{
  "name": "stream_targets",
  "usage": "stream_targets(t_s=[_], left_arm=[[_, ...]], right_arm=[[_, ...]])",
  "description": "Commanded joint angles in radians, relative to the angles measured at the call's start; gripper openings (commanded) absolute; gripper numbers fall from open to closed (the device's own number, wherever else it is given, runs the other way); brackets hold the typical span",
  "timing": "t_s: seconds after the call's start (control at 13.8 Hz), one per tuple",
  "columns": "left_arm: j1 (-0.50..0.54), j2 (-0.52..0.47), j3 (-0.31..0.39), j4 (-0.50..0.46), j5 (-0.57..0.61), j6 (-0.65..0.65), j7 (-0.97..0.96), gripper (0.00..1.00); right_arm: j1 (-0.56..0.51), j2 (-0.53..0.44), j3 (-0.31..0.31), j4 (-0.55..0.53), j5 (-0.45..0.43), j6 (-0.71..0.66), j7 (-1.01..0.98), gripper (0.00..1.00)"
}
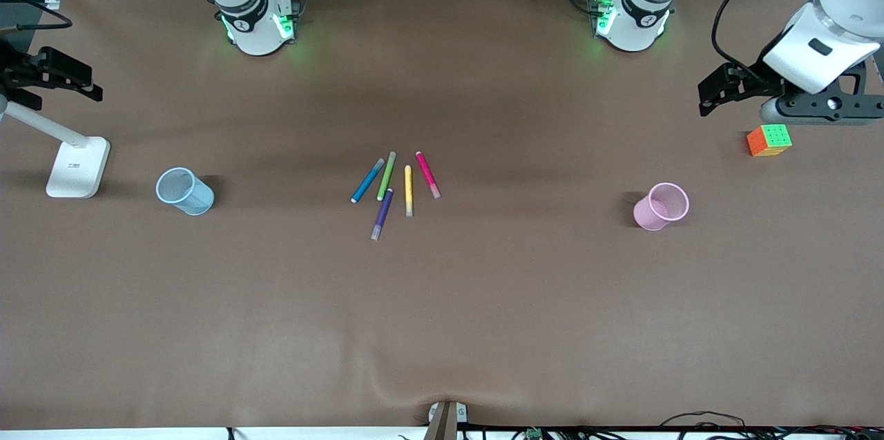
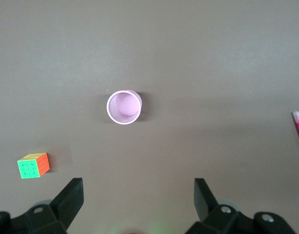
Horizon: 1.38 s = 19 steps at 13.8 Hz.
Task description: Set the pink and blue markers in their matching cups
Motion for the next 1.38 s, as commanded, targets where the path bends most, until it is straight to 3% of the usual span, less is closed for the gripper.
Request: stream_targets(t_s=[0.0,1.31], left_arm=[[0.008,-0.003,-0.009,-0.004,0.024,0.001,-0.006,1.00],[0.010,-0.017,-0.009,-0.004,0.020,-0.004,-0.037,1.00]], right_arm=[[-0.004,-0.026,0.001,-0.026,-0.006,0.012,-0.003,1.00],[-0.015,-0.003,-0.002,0.018,-0.006,0.012,-0.012,1.00]])
